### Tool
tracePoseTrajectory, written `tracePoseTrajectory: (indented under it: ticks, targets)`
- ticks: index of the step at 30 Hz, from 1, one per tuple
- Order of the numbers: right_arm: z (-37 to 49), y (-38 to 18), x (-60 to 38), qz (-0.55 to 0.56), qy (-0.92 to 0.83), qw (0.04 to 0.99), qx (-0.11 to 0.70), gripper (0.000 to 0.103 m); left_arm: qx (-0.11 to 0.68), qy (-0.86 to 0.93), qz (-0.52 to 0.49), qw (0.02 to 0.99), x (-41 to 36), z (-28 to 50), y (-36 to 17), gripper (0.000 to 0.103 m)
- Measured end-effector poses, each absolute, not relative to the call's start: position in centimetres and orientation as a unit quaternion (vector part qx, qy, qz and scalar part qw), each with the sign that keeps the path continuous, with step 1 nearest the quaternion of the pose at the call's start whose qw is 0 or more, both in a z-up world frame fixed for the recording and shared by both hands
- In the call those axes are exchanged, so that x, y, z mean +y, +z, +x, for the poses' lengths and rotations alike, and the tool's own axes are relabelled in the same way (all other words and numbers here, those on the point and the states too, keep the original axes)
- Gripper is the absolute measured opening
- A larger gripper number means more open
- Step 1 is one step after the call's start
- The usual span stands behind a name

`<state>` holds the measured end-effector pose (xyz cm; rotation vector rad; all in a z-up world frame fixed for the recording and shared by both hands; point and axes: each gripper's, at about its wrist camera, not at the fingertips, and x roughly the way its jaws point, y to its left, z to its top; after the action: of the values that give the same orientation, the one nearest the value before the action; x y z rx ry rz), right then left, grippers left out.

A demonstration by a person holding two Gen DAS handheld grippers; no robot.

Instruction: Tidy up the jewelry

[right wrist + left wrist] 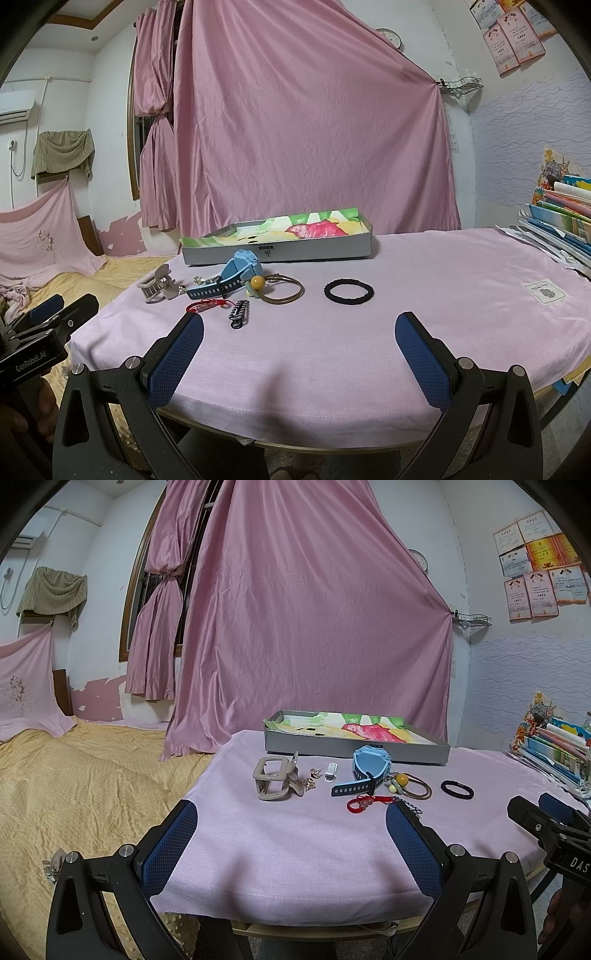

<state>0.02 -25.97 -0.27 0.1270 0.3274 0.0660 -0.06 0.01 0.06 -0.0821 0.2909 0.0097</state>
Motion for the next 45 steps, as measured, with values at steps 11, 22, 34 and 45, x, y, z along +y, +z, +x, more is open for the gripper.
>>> tracePoseTrajectory:
  ticks: [11, 22, 34, 45]
  targets:
    - [0.04, -0.22, -26.02, 0.064, 0.033, 0.984, 0.162, 0.102, 0.145, 0.005, -0.041, 0.989, 0.02, -0.03, 0.05, 0.103]
    - [0.04, -0.15, -26.13, 0.064, 0.032, 0.984, 0.161, 0.102, 0.144, 0.005, -0.041, 0.989, 0.02, -0.06, 0.06, 0.103]
    - [0.07, -0.2, -26.13, 0.064, 0.032, 0.985, 0.16, 0.102, 0.144, 0.005, -0.041, 0.989, 0.01, -0.06, 0.06, 0.103]
    - [0.06, -0.22, -26.1, 0.064, 0.032, 0.984, 0.16, 0.102, 0.146, 0.005, -0.042, 0.988, -0.22, 0.46, -0.52, 0.103]
